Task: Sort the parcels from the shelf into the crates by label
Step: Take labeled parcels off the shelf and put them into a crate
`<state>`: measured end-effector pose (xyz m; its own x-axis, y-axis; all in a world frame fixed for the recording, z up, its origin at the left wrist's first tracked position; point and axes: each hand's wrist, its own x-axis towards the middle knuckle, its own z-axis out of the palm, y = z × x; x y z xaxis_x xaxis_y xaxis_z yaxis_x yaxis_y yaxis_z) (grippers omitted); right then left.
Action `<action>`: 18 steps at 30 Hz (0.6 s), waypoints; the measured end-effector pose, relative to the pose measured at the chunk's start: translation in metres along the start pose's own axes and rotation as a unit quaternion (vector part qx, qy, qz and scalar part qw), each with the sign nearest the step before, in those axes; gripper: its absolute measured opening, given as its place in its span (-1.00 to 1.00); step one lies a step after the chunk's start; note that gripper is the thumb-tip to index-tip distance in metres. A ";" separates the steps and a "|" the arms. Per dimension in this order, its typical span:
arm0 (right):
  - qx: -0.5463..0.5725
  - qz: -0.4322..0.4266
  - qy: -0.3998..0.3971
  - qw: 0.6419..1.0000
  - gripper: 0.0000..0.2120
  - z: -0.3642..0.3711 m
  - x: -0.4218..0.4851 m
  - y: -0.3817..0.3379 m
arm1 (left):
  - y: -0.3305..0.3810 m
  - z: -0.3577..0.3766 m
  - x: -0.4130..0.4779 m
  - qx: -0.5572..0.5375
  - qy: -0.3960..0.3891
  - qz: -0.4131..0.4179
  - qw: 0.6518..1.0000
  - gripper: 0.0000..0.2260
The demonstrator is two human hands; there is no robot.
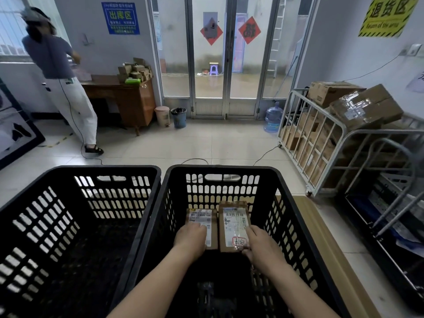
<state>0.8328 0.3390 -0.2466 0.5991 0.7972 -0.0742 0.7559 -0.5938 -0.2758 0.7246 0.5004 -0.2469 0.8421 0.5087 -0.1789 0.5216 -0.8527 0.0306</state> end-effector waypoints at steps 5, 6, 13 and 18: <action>-0.019 -0.010 0.015 1.000 -0.48 -0.021 -0.017 -0.012 | 0.001 -0.023 -0.014 0.034 0.045 0.056 0.997 -0.58; -0.024 -0.011 0.020 0.999 -0.48 -0.025 -0.021 -0.015 | 0.000 -0.028 -0.018 0.038 0.052 0.063 0.996 -0.55; -0.050 -0.011 0.035 0.998 -0.42 -0.048 -0.054 -0.035 | -0.009 -0.053 -0.053 0.023 0.076 0.097 0.992 -0.45; -0.067 0.026 0.040 0.997 -0.38 -0.062 -0.089 -0.053 | -0.017 -0.067 -0.079 0.026 0.070 0.121 0.990 -0.33</action>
<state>0.7552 0.2929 -0.1660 0.6533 0.7571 -0.0061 0.7488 -0.6473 -0.1424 0.6583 0.4827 -0.1673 0.9542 0.2973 -0.0338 0.2976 -0.9547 0.0054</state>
